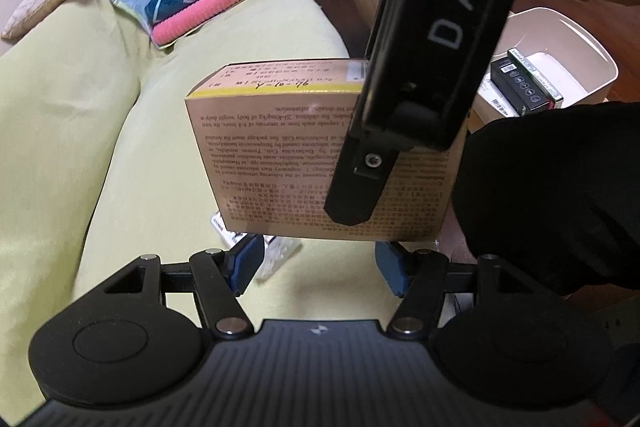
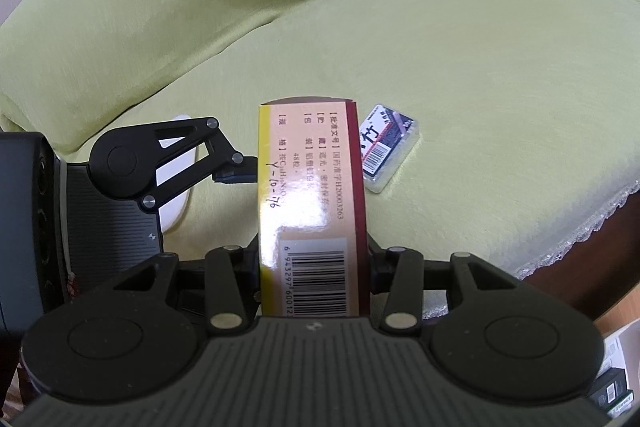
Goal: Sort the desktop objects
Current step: 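Carry the pink-beige box with the right gripper over the white basin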
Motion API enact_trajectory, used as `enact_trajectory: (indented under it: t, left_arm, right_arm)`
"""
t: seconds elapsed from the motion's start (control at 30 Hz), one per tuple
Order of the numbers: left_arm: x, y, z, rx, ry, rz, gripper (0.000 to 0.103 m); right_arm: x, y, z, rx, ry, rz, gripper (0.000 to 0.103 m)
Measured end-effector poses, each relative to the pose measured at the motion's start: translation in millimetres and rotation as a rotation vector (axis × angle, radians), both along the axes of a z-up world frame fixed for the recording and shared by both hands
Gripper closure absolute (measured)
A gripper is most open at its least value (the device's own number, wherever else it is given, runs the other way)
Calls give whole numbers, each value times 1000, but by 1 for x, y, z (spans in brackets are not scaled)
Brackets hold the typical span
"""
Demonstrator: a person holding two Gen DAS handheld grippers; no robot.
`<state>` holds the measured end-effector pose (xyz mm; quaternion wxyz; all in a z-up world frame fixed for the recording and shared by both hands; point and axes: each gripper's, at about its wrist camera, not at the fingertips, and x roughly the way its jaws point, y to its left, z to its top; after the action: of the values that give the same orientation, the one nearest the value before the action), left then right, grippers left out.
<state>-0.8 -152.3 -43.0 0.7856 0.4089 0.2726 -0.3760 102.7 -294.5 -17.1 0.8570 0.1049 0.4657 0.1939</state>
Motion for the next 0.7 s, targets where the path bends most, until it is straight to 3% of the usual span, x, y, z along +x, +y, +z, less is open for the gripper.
enact_trajectory:
  t: [0.7]
  left_arm:
    - [-4, -56, 10, 30, -35, -116, 39]
  right_arm:
    - [-40, -53, 14, 20, -30, -134, 63]
